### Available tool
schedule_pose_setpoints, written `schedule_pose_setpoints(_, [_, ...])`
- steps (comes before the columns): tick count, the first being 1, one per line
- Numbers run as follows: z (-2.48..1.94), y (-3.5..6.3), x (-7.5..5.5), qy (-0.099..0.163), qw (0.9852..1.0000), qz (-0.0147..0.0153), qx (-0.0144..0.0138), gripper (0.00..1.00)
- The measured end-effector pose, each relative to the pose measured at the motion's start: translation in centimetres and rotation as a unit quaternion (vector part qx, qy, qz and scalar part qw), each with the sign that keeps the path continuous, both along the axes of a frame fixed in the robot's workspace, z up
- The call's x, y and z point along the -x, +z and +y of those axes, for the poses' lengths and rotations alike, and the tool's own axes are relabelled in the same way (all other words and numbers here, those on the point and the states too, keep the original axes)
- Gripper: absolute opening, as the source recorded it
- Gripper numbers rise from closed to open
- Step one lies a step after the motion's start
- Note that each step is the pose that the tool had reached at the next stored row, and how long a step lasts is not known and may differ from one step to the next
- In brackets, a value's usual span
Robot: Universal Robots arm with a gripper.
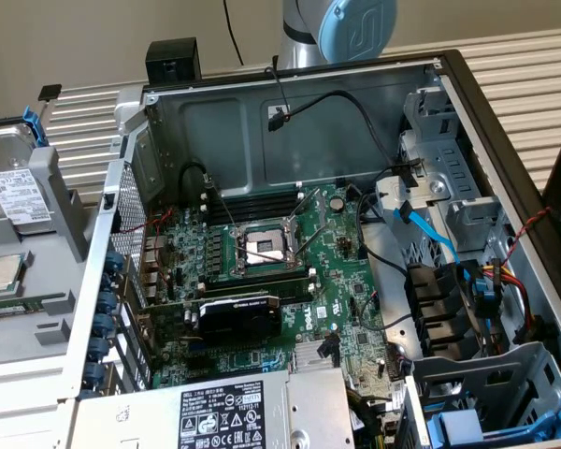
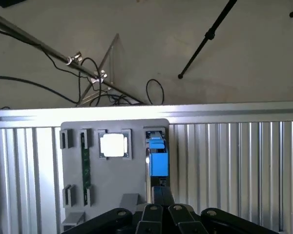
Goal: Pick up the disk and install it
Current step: 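Pick up the disk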
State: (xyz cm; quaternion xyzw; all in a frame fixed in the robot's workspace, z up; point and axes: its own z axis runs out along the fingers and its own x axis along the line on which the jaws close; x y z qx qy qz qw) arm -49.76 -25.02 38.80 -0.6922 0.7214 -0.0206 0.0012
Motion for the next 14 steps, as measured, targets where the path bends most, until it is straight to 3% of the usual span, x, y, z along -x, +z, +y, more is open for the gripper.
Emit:
schedule_pose_setpoints(3, [0.01,0.0,-0.01,0.007,1.0,0.0,0.0,0.11])
schedule_pose_setpoints(9, [0.01,0.0,-0.01,0.055,0.9985,0.0001,0.0001,0.11])
schedule_pose_setpoints(14, [0.01,0.0,-0.01,0.055,0.9985,0.0007,0.0004,0.11])
